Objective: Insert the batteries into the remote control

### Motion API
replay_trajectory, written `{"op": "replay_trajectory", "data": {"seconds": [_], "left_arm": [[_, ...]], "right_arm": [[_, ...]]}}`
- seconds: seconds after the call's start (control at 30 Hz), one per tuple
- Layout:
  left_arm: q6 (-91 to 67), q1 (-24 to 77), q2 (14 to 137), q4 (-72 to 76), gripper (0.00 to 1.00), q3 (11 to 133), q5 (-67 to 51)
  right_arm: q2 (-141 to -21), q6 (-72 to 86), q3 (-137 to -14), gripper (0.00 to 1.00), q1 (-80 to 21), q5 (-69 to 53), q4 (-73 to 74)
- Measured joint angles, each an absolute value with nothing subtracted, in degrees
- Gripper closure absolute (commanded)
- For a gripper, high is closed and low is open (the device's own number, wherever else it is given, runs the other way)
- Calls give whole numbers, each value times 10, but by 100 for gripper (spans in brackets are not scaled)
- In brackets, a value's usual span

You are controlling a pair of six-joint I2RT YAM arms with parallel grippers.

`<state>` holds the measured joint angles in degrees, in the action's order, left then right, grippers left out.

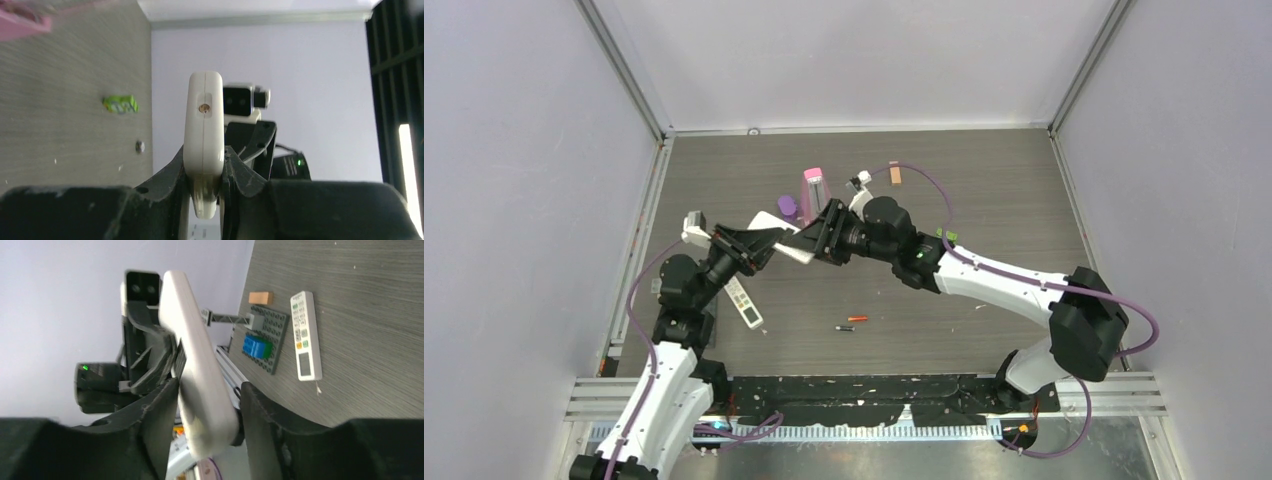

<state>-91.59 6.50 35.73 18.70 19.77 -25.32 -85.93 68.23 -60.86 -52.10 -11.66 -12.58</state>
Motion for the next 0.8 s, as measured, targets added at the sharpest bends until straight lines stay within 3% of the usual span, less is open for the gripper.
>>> {"op": "replay_trajectory", "data": {"seconds": [0.1,0.2,0.5,0.8], "left_arm": [[-877,84,357,176,100,211,-297],[-845,86,357,168,100,225,-322],[-780,81,366,179,100,246,-376],[-745,81,409,235,100,304,-499]], "right_arm": [[-844,658,-598,25,-533,-119,-109],[-813,624,-589,18,-534,-121,-79],[-681,503,-578,16,-486,-177,-52],[-695,328,-604,16,-465,-326,36]]}}
